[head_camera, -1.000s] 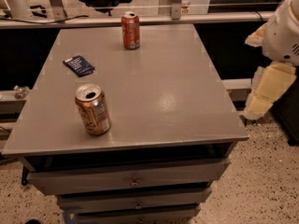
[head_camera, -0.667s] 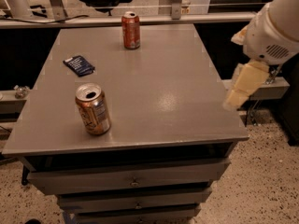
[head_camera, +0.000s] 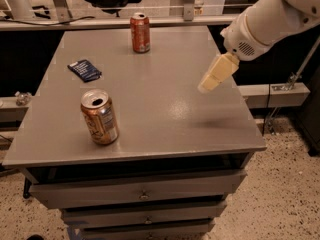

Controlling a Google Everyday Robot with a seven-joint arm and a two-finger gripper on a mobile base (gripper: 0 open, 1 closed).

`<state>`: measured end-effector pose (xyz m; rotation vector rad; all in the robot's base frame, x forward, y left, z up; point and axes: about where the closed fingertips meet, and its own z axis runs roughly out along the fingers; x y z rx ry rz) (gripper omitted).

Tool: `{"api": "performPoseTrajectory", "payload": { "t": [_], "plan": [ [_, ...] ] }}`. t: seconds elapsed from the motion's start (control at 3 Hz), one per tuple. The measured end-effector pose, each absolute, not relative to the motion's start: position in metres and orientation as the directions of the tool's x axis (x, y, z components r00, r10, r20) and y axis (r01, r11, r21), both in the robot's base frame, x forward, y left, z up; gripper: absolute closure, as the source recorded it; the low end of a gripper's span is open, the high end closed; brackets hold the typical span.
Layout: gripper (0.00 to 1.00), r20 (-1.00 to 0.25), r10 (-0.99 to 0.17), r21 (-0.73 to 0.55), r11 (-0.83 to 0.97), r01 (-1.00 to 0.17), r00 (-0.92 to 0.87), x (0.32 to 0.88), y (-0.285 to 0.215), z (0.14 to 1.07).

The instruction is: Move coke can near orange can

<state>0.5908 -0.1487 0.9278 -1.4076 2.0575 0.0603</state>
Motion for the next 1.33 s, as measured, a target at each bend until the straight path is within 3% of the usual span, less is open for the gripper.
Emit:
{"api": "performPoseTrajectory", "payload": {
  "t": [0.33,1.33],
  "plan": [
    [0.00,-0.656,-0.716,-0.237,0.496,-0.835,-0.240,0.639,-0.117,0.910],
    [0.00,-0.701,-0.692,-0.263,0.478,-0.838,-0.174,0.659,-0.090,0.910]
  ]
}}
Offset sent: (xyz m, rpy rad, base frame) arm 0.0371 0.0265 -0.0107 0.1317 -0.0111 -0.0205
